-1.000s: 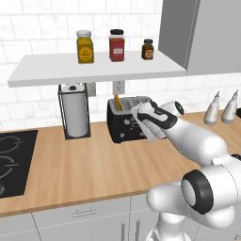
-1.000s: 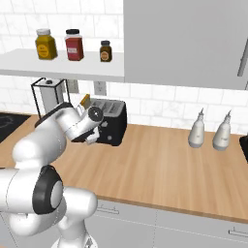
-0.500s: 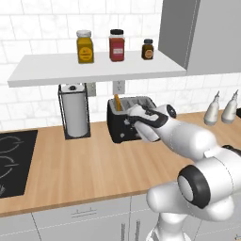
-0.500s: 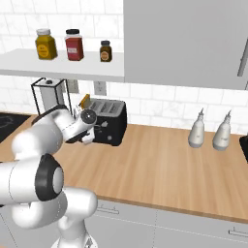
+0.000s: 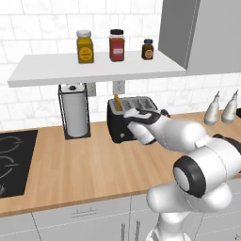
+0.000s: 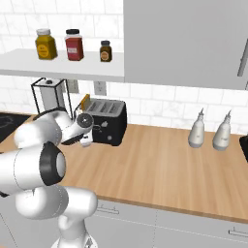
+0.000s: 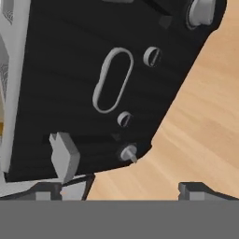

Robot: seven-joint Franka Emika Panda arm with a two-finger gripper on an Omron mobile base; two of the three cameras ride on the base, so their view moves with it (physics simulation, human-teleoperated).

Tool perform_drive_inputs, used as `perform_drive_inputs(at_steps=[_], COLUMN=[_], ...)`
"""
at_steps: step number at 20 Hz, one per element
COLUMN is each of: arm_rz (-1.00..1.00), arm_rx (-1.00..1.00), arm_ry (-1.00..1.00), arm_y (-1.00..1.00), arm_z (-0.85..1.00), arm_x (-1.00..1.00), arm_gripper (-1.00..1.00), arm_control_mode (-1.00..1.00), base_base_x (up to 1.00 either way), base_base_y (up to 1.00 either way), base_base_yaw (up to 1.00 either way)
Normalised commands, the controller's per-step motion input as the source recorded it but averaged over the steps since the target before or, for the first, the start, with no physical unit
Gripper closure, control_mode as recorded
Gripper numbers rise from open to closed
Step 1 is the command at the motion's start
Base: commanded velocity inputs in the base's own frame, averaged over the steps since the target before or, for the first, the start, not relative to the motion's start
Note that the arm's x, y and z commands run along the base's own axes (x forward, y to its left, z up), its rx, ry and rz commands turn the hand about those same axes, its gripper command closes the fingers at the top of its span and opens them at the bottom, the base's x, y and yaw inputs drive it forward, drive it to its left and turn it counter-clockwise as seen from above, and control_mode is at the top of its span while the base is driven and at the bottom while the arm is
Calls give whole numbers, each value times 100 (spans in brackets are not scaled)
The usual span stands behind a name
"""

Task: Start the toaster. Once the lever pops up, take the bread to the plate on the dining counter.

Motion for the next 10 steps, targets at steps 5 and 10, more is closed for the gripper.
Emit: perform_drive_inputs(at_steps=[5,10], arm_rz=[-7,-6], arm_rx=[1,1], arm_ry=[0,0], arm_y=[0,0], arm_z=[-22,-43], arm_x=[17,1], arm_gripper=[-100,-100], arm_control_mode=[-100,-100], base_base_x=[0,0], base_base_y=[0,0], base_base_yaw=[0,0])
